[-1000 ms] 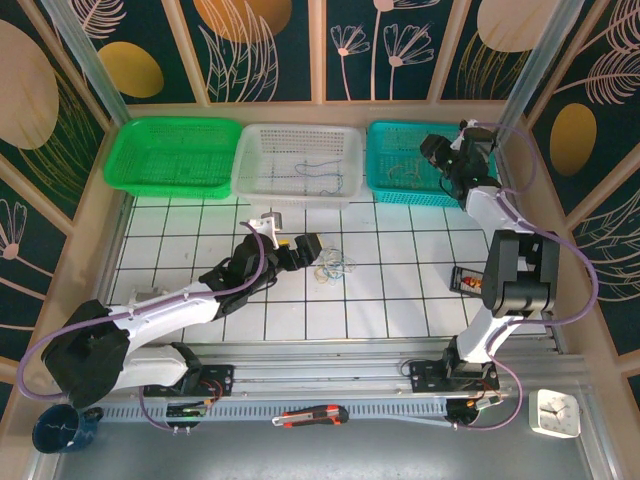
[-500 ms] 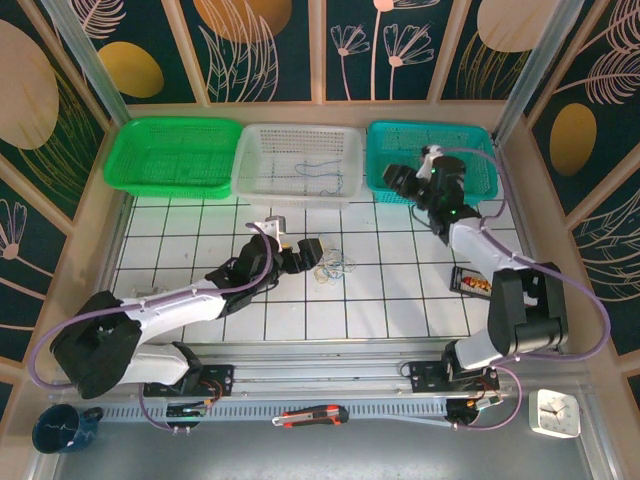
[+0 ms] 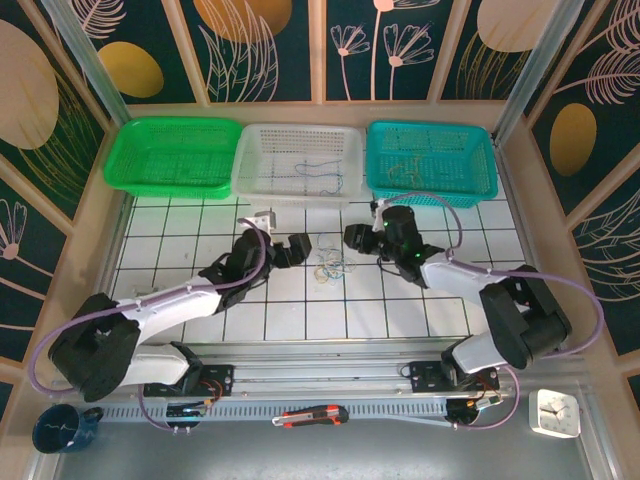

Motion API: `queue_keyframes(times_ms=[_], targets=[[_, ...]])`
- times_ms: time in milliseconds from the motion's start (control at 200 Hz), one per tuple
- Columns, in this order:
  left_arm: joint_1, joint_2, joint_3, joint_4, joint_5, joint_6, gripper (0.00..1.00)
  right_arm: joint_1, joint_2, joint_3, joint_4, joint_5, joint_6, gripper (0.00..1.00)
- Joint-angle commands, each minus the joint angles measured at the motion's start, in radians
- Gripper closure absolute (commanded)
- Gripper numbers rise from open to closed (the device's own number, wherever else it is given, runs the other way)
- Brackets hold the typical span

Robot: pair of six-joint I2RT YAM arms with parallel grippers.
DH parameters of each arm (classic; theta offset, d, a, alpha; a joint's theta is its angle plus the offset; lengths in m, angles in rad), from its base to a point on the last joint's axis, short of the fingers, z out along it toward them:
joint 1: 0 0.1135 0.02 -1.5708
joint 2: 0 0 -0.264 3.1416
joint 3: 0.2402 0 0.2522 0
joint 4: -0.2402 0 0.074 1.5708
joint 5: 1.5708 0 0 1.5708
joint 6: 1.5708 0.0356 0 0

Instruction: Untangle the cables

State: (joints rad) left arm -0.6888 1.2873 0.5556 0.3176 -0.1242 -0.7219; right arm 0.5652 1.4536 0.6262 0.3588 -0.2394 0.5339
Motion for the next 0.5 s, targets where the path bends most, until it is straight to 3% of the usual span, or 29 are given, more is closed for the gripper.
queue_keyframes(times_ms=[0,275,385,495], targets=[[0.041,-0.023,0.034,-0.040,0.052,0.050,0.01,0.056,0.066,-0.002,0.084,0.023,0.021,0.63],[0.048,-0.002,0.027,-0.050,0.082,0.048,0.01,0.176,0.229,0.068,0.100,-0.082,0.057,0.69],[0.049,-0.009,0.012,-0.041,0.077,0.040,0.01,0.198,0.216,0.081,0.089,-0.102,0.066,0.70],[0.048,-0.016,0.003,-0.037,0.067,0.036,0.01,0.199,0.159,0.115,0.004,-0.036,0.036,0.69]])
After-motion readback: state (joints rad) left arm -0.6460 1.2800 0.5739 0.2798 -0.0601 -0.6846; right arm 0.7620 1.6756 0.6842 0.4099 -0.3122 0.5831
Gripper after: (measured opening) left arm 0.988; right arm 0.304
